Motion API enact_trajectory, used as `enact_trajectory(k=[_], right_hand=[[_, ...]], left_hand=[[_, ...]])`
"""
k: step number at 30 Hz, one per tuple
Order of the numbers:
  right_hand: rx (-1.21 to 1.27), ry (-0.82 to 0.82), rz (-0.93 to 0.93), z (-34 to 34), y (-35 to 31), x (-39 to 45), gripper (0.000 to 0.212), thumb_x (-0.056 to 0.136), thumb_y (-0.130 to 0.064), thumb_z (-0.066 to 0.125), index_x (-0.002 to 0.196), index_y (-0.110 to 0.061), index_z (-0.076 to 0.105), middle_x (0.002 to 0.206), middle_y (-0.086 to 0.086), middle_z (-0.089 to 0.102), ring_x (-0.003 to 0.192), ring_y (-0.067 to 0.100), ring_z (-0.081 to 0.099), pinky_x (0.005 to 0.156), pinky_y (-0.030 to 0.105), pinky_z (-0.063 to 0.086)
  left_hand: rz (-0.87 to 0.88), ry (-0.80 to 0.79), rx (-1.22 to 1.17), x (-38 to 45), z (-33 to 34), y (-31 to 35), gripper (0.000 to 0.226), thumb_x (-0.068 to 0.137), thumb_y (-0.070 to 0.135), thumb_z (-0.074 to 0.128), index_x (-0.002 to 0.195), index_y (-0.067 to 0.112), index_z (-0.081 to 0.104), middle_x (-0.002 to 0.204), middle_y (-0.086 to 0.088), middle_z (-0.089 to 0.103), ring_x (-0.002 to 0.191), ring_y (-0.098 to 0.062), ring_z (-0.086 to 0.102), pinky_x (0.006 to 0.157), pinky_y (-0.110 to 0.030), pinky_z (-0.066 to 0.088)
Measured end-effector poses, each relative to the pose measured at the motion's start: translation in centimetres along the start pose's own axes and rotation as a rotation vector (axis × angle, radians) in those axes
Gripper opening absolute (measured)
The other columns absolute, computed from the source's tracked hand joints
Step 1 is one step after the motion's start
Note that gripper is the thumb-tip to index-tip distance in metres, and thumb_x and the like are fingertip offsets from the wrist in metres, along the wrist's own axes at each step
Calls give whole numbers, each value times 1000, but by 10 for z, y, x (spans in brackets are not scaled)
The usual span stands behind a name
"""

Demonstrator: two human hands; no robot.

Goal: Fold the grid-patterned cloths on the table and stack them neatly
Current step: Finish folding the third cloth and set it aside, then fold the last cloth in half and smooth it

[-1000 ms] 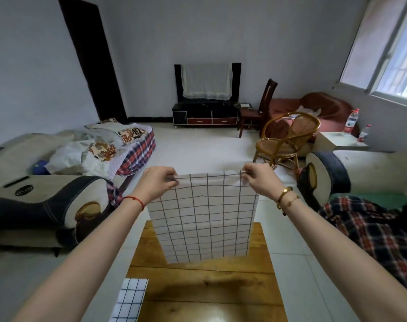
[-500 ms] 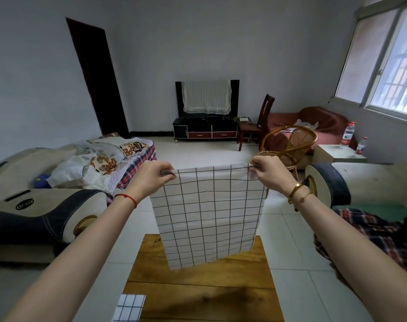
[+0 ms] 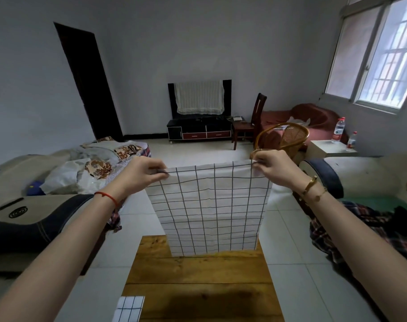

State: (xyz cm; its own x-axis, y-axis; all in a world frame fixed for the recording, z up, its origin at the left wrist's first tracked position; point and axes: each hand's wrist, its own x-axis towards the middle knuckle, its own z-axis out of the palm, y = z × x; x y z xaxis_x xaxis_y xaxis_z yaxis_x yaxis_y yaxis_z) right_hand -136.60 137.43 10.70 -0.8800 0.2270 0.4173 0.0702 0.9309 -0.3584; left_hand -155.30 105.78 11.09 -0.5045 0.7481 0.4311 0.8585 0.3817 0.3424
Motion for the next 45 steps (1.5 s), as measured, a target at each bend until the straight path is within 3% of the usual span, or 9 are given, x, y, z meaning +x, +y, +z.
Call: enact_trajectory(k=[7, 12, 17, 23, 29, 37, 39, 43, 45], right_hand=[[-23, -63, -32, -11, 0, -28, 11, 90, -19, 63, 87, -10, 68, 80, 1, 66, 76, 13, 60, 62, 18, 39], [29, -129, -46, -19, -3, -50, 15, 90, -21, 64, 77, -26, 59, 72, -10, 59, 70, 1, 55, 58, 10, 39], [89, -161, -52, -23, 2, -60, 11, 90, -24, 64, 79, -27, 64, 78, -7, 65, 77, 5, 60, 62, 15, 40], [225, -212, -35, -26, 15, -57, 10, 90, -26, 64, 81, -29, 67, 83, -11, 68, 81, 2, 64, 72, 17, 48], [228, -234, -3, -4, 34, -42, 9, 90, -27, 63, 86, -23, 70, 88, -9, 69, 87, 4, 64, 82, 32, 53], [195, -268, 136, 67, 69, -18, 9, 90, -25, 63, 88, -19, 70, 86, -4, 69, 85, 10, 64, 82, 38, 53], [179, -269, 180, 88, 77, -12, 9, 90, -22, 63, 87, -18, 70, 87, -3, 70, 86, 11, 64, 81, 34, 52], [179, -292, 284, 132, 93, -5, 10, 92, -17, 60, 95, -14, 69, 89, -6, 65, 86, 7, 59, 67, 7, 38], [183, -310, 333, 157, 105, -2, 12, 92, -13, 58, 98, -11, 69, 90, -4, 65, 89, 11, 60, 68, 11, 40]], left_hand=[[54, -148, -50, -20, -12, 15, 7, 80, 20, 74, 87, 23, 73, 77, 15, 68, 78, 0, 64, 68, -10, 47], [25, -186, -144, -33, -19, 26, 7, 79, 24, 72, 86, 25, 74, 81, 15, 70, 79, -8, 66, 71, -15, 51], [3, -240, -248, -40, -21, 33, 15, 77, 30, 71, 89, 21, 75, 81, 5, 73, 75, -17, 68, 72, -28, 56], [-31, -229, -349, -36, -18, 41, 15, 77, 20, 71, 91, 15, 75, 84, 7, 74, 79, -5, 68, 70, -10, 49], [-137, -249, -364, -25, 7, 18, 13, 82, 14, 70, 94, 13, 75, 89, 5, 74, 85, -7, 69, 77, -14, 52], [-281, -284, -387, -6, 74, -46, 18, 83, 8, 71, 96, 20, 73, 90, 11, 75, 91, -4, 70, 85, -15, 52], [-303, -291, -391, -3, 96, -62, 19, 84, 7, 70, 96, 21, 72, 93, 10, 74, 94, -3, 69, 86, -13, 50], [-392, -277, -399, 1, 144, -92, 16, 85, 4, 68, 98, 13, 73, 98, 2, 73, 94, -1, 67, 88, -11, 49], [-425, -277, -410, 0, 170, -107, 17, 85, 2, 67, 96, 13, 73, 98, -1, 73, 90, 3, 67, 88, -12, 50]])
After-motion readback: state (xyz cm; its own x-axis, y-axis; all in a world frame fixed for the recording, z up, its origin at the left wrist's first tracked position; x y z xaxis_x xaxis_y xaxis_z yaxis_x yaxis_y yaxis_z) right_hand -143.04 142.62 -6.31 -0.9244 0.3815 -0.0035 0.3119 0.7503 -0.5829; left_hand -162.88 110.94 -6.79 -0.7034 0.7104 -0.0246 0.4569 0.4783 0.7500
